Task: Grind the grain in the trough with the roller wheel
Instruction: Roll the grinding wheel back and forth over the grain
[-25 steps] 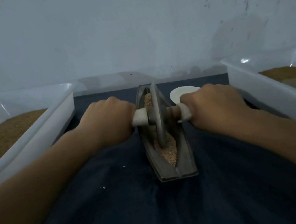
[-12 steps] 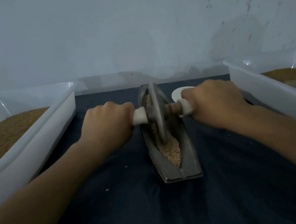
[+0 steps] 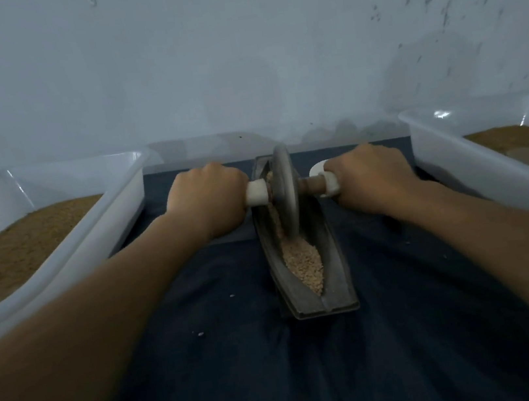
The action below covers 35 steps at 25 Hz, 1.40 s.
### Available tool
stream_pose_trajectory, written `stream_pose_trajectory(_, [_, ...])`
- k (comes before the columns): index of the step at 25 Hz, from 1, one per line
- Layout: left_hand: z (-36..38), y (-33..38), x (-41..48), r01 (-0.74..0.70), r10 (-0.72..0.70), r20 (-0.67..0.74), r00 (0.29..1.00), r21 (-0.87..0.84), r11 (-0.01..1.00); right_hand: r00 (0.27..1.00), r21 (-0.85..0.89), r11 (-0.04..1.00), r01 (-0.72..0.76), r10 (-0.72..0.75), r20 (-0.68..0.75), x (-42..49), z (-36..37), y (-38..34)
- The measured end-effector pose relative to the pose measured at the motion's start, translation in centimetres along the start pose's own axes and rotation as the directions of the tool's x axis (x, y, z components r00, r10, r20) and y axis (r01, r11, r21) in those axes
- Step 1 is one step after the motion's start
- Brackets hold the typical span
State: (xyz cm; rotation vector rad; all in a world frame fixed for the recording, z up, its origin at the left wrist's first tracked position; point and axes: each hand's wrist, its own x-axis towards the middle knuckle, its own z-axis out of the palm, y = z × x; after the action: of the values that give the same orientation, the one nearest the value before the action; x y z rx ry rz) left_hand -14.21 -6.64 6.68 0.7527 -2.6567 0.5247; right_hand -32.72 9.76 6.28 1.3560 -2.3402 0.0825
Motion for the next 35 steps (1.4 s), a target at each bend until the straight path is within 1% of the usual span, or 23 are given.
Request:
stream_pose_trajectory(2, [0.2, -0.7, -2.6, -0.075, 0.072, -0.077, 0.994, -0.032, 0.997, 0.969, -0.096, 0.991, 0.093, -0.112, -0.22, -3.3, -0.3, 0.8])
stream_pose_trajectory(4, [0.5, -1.0, -5.4, -0.15, 0.147, -0.177, 0.973, 0.001, 0.989, 0.923, -0.126, 0.983, 0.133, -0.169, -0.345, -6.2, -0.9, 1.0])
stream_pose_trajectory(7, [0.9, -0.8, -4.3, -0.097, 0.11, -0.194, 0.975, 0.073, 0.993, 0.953, -0.124, 0.99, 0.065, -0.099, -0.287, -5.0, -0.3, 0.1])
stream_pose_trajectory(8, [1.1, -0.4, -3.1, -0.049, 0.058, -0.144, 0.988, 0.061, 0.997, 0.97, -0.145, 0.989, 0.037, -0.07, -0.234, -3.6, -0.2, -0.5])
stream_pose_trajectory(10, [0.7, 0.2, -0.1, 0.039, -0.037, -0.031, 0.999, 0.045, 0.998, 0.998, -0.06, 0.998, -0.008, 0.004, -0.067, -0.1, -0.3, -1.2])
stream_pose_trajectory(12, [0.1, 0.4, 1.5, 0.049, -0.05, 0.061, 0.997, 0.029, 0.998, 0.998, 0.002, 0.999, -0.038, 0.038, 0.047, 1.5, -0.3, -1.2])
stream_pose_trajectory(13, [-0.2, 0.4, 1.2, 0.029, -0.031, 0.058, 0.998, 0.042, 0.999, 0.999, 0.008, 1.0, -0.03, 0.029, 0.027, 1.1, -0.3, -0.9])
stream_pose_trajectory(14, [-0.4, 0.3, 0.0, -0.007, 0.006, 0.017, 1.0, 0.07, 0.998, 0.998, -0.017, 1.0, 0.005, -0.006, -0.065, -0.5, 0.0, -0.5])
stream_pose_trajectory(16, [-0.3, 0.2, -3.2, -0.111, 0.128, -0.169, 0.977, 0.111, 0.988, 0.957, -0.058, 0.996, 0.064, -0.077, -0.279, -4.7, 0.3, -0.3])
stream_pose_trajectory(17, [-0.6, 0.0, -4.3, -0.154, 0.179, -0.245, 0.953, 0.119, 0.981, 0.936, -0.044, 0.994, 0.101, -0.11, -0.335, -6.4, 0.3, 0.0])
stream_pose_trajectory(19, [-1.1, -0.3, -3.8, -0.18, 0.211, -0.291, 0.933, 0.131, 0.975, 0.954, 0.024, 0.993, 0.117, -0.105, -0.28, -6.6, 0.9, 1.1])
stream_pose_trajectory(20, [-0.8, 0.0, -3.3, -0.156, 0.193, -0.244, 0.95, 0.164, 0.974, 0.969, 0.013, 0.998, 0.063, -0.057, -0.241, -6.0, 1.1, 0.8])
stream_pose_trajectory(22, [0.0, 0.6, -1.3, -0.056, 0.072, -0.122, 0.99, 0.132, 0.99, 0.988, -0.047, 0.999, -0.018, 0.011, -0.151, -3.0, 1.0, -0.4])
stream_pose_trajectory(24, [0.7, 0.4, 0.3, 0.06, -0.059, -0.004, 0.998, 0.028, 0.998, 0.999, -0.067, 0.998, -0.007, 0.003, -0.05, 0.2, -0.2, -1.4])
stream_pose_trajectory(25, [0.8, 0.3, 0.3, 0.088, -0.086, 0.045, 0.995, -0.03, 0.996, 1.0, -0.065, 0.998, 0.014, -0.014, 0.001, 0.9, -0.9, -1.6])
stream_pose_trajectory(26, [0.8, 0.1, -0.1, 0.08, -0.079, 0.047, 0.996, -0.027, 0.996, 0.999, -0.066, 0.997, 0.031, -0.03, 0.01, 0.9, -1.2, -1.5])
stream_pose_trajectory(27, [0.7, 0.0, -0.9, 0.041, -0.041, -0.003, 0.999, 0.0, 0.999, 0.999, -0.052, 0.998, 0.032, -0.033, -0.013, -0.1, -1.3, -1.1])
stream_pose_trajectory(28, [0.7, 0.1, -1.9, -0.028, 0.032, -0.104, 0.994, 0.038, 0.999, 0.997, -0.052, 0.998, 0.038, -0.042, -0.07, -1.9, -0.9, -0.6])
stream_pose_trajectory(30, [-0.1, 0.2, -3.8, -0.167, 0.197, -0.265, 0.944, 0.133, 0.977, 0.98, -0.059, 0.997, 0.055, -0.066, -0.188, -6.0, 0.3, -0.1])
stream_pose_trajectory(31, [-0.4, 0.1, -3.9, -0.168, 0.208, -0.311, 0.928, 0.149, 0.974, 0.975, -0.061, 0.997, 0.042, -0.054, -0.216, -6.8, 0.6, 0.2])
stream_pose_trajectory(33, [0.1, 0.1, -3.0, -0.129, 0.169, -0.245, 0.955, 0.171, 0.977, 0.964, -0.082, 0.997, 0.011, -0.032, -0.263, -5.3, 1.1, 0.2])
stream_pose_trajectory(34, [0.2, 0.4, -2.3, -0.092, 0.124, -0.176, 0.977, 0.182, 0.979, 0.972, -0.08, 0.997, -0.014, -0.005, -0.235, -3.9, 1.1, -0.2])
stream_pose_trajectory(35, [0.1, 0.7, -1.1, -0.05, 0.071, -0.122, 0.99, 0.173, 0.984, 0.988, -0.038, 0.999, -0.038, 0.032, -0.154, -2.4, 0.8, -0.6])
